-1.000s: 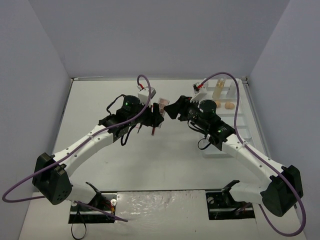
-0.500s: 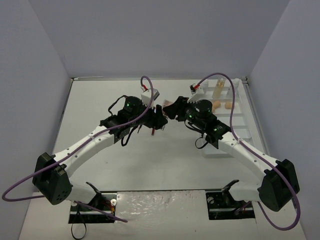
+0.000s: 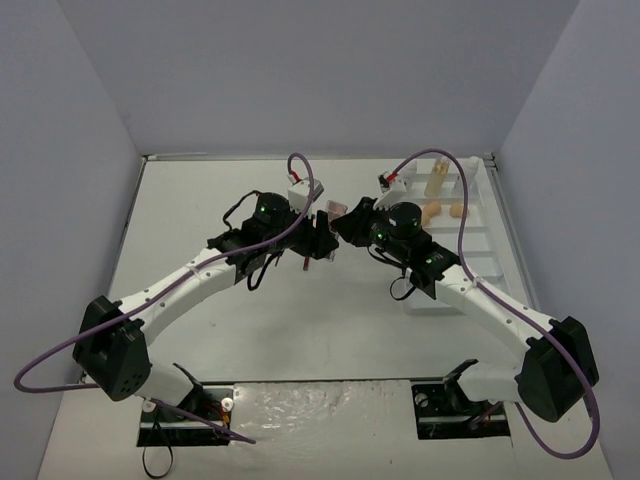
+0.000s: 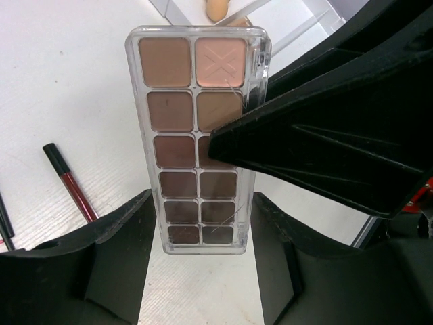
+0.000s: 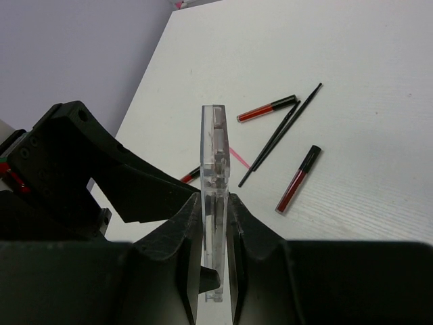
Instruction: Organize the makeup
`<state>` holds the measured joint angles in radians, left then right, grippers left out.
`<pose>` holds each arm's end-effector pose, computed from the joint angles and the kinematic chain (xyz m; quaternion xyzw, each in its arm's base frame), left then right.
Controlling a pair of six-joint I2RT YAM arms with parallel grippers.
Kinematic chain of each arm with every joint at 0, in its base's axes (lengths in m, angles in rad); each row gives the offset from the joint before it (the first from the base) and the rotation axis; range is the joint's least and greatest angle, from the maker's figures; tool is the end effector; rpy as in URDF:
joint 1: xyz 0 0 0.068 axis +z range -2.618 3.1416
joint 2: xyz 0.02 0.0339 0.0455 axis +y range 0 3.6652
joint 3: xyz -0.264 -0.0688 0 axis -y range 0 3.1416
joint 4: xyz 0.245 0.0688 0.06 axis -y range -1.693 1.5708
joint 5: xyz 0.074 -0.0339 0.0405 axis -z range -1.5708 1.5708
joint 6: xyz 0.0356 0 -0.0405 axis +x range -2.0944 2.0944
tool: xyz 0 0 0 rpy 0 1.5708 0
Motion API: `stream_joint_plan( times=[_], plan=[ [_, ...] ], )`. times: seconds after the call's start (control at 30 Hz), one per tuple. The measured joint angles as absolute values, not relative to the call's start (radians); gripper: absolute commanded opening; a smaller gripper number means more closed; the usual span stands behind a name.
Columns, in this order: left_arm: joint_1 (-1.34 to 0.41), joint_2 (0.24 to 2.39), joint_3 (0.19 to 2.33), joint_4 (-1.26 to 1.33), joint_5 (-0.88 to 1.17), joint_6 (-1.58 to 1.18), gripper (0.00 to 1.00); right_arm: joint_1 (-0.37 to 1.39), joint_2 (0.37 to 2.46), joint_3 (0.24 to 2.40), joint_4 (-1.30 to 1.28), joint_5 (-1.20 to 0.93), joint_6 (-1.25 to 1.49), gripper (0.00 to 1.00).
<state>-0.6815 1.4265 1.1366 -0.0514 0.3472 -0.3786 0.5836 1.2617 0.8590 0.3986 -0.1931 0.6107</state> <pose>0.2527 -0.2206 0.3262 0.2199 0.7804 -0.4090 0.4188 0.2445 0.1697 0.3237 -0.0585 0.7061 0.4514 0.5424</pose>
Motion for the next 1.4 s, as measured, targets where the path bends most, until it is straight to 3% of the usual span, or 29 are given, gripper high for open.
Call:
stream_joint_plan(
  times=[0.2,0.4,0.63,0.93,1.4],
  plan=[
    [-0.688,1.448,1.137,-0.046,0.326,-0.383,0.73,0.556,1.262,0.846,0.385,-0.196,0.624,0.00],
    [-0.683,1.455,1.138,-0.083,0.245,-0.390,0.95,0.411,1.242,0.792,0.378,-0.190,0.659,0.00],
    [-0.601,1.415,1.121,-0.137,0.164,-0.399,0.97,0.182,1.159,0.751,0.345,-0.175,0.720,0.00],
    [-0.342,1.197,1.033,-0.260,0.053,-0.373,0.97,-0.106,1.103,0.668,0.322,-0.093,0.852,0.00],
    [-0.346,1.066,0.854,-0.306,-0.158,-0.288,0.97,-0.304,1.420,0.654,0.421,-0.107,0.943,0.00]
  ],
)
